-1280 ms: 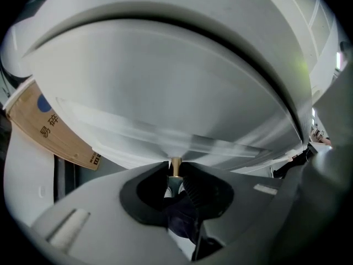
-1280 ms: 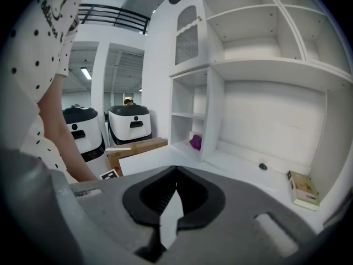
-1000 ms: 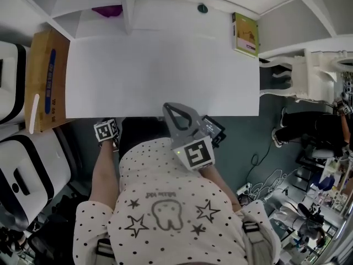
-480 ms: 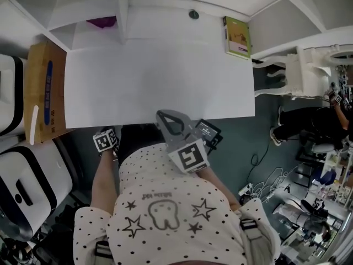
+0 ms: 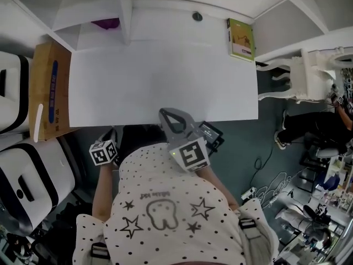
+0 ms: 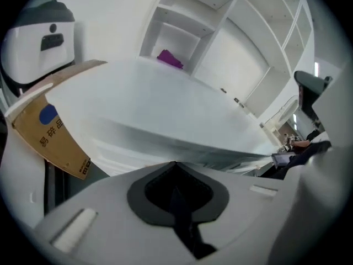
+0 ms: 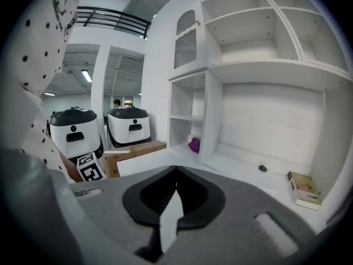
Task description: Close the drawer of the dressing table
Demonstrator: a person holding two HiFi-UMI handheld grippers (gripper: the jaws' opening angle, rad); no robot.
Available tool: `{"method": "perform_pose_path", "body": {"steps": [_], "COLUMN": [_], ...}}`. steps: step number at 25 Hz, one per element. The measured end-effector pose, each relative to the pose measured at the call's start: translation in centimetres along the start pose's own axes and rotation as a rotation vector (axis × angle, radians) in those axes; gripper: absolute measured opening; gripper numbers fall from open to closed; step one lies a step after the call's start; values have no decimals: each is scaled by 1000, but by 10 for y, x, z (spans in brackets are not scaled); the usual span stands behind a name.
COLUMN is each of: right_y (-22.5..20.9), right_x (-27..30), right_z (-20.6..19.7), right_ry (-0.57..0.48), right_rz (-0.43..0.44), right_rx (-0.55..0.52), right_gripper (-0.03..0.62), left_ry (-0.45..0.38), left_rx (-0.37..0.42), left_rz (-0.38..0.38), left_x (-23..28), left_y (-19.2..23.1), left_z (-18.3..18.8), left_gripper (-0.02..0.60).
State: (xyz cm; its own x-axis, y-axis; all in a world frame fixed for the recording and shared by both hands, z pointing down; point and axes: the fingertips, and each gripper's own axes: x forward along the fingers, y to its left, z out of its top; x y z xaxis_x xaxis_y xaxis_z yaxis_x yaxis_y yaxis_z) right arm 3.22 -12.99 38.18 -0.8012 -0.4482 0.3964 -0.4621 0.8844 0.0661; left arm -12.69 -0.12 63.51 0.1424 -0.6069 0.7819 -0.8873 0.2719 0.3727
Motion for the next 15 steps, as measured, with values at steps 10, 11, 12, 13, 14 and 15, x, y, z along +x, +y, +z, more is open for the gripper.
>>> {"method": "perform_pose_path", "body": {"steps": [10, 11, 12, 13, 14, 15], "right_y": [-16, -15, -15, -14, -14, -15], "right_x": [-9, -8, -9, -9, -11, -13], "right_z": [-3, -4, -4, -4, -3, -1], "right_ry": [-27, -35, -41, -45, -47, -48], "right_rz": [-36, -32, -31, -31, -33, -36], "right_rx": [70, 69, 66, 63, 59, 55], "right_gripper": [2, 2, 2, 2, 2, 2], "left_ry": [-359, -402, -442, -480, -514, -543], "left_rx": [175, 192, 204, 212, 220, 228], "left_rz": [-70, -92, -116, -140, -161, -177], "left_x": [-97, -104, -111, -117, -123, -129], "left_y": [-90, -102, -115, -127, -139, -151], "left_z": [128, 142, 155, 166, 175, 182], "left_gripper": [-6, -5, -5, -5, -5, -6]}}
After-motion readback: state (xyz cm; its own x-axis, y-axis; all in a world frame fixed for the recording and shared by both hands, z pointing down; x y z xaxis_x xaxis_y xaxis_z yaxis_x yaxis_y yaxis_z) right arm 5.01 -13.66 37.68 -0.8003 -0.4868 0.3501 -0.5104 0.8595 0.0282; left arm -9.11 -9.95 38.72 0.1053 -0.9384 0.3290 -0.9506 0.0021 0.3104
